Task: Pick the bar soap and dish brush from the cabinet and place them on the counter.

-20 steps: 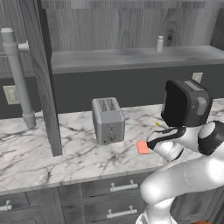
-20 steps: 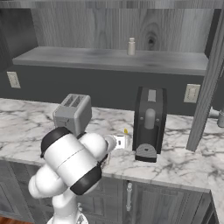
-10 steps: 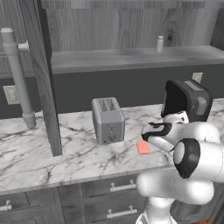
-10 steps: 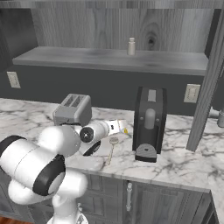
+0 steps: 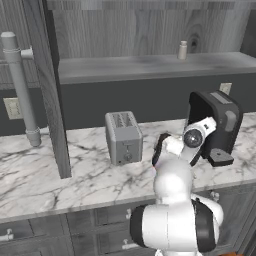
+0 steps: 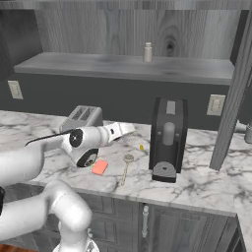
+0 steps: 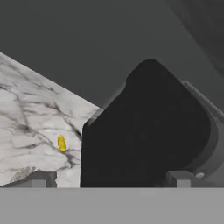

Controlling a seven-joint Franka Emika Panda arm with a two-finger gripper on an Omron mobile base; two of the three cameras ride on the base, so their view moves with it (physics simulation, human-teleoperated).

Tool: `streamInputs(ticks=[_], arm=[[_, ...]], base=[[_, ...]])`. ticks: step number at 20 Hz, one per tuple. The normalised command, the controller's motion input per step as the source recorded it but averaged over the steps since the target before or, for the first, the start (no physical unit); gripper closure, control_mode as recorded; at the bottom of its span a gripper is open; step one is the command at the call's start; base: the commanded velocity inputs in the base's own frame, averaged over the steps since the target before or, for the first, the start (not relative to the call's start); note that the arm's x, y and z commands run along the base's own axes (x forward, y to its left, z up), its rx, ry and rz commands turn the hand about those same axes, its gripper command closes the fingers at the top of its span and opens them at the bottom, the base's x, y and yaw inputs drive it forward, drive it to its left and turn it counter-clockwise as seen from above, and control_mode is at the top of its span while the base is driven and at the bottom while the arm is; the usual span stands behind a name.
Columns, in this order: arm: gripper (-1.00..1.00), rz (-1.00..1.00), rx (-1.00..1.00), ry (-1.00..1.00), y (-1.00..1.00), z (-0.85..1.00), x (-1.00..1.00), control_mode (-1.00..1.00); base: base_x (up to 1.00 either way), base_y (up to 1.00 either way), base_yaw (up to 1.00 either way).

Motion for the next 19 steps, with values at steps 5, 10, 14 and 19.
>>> streamInputs(ticks=[5,10,14,19], arm=[[-1.0,-0.03,-0.19,0.19,0.0,0.47,-0.55,-1.0],[-1.0,-0.01,-0.15,0.08,-0.01,0.38,-0.58,-1.0],[-1.0,-0.01,-0.13,0.07,-0.1,0.34,-0.59,-1.0],[-1.0,0.0,-0.1,0.03,-0.17,0.18,-0.68,-1.0]], base=[[0.0,0.0,0.0],[0.0,0.0,0.0],[0.0,0.0,0.0],[0.0,0.0,0.0]])
